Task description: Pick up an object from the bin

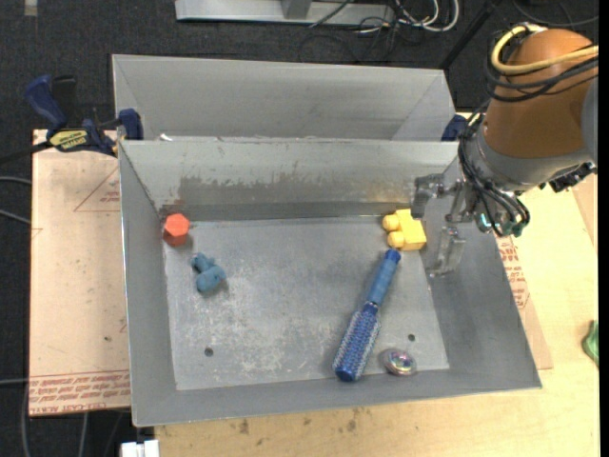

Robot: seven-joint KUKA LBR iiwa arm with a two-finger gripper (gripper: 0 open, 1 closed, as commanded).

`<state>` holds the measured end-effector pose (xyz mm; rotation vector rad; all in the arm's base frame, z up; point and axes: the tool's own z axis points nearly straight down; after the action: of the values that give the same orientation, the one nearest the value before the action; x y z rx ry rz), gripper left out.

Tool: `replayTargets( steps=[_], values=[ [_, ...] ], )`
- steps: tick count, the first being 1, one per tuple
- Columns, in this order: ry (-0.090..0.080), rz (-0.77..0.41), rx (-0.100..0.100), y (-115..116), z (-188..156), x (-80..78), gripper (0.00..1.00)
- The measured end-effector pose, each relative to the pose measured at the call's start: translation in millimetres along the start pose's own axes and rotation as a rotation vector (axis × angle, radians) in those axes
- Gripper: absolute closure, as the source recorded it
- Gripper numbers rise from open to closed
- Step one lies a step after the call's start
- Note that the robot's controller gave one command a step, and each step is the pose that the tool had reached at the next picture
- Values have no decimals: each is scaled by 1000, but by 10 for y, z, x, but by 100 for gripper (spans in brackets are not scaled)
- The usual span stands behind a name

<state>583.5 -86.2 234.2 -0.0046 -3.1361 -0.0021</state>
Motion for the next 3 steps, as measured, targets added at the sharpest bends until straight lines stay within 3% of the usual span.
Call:
replayTargets(
  steps=[1,2,3],
  values=[
    [-3,-511,0,362,1323,-164,0],
    [-4,-1014,2,223,1652,21,0],
    [-7,-1013,3,223,1639,12,100]
  ],
)
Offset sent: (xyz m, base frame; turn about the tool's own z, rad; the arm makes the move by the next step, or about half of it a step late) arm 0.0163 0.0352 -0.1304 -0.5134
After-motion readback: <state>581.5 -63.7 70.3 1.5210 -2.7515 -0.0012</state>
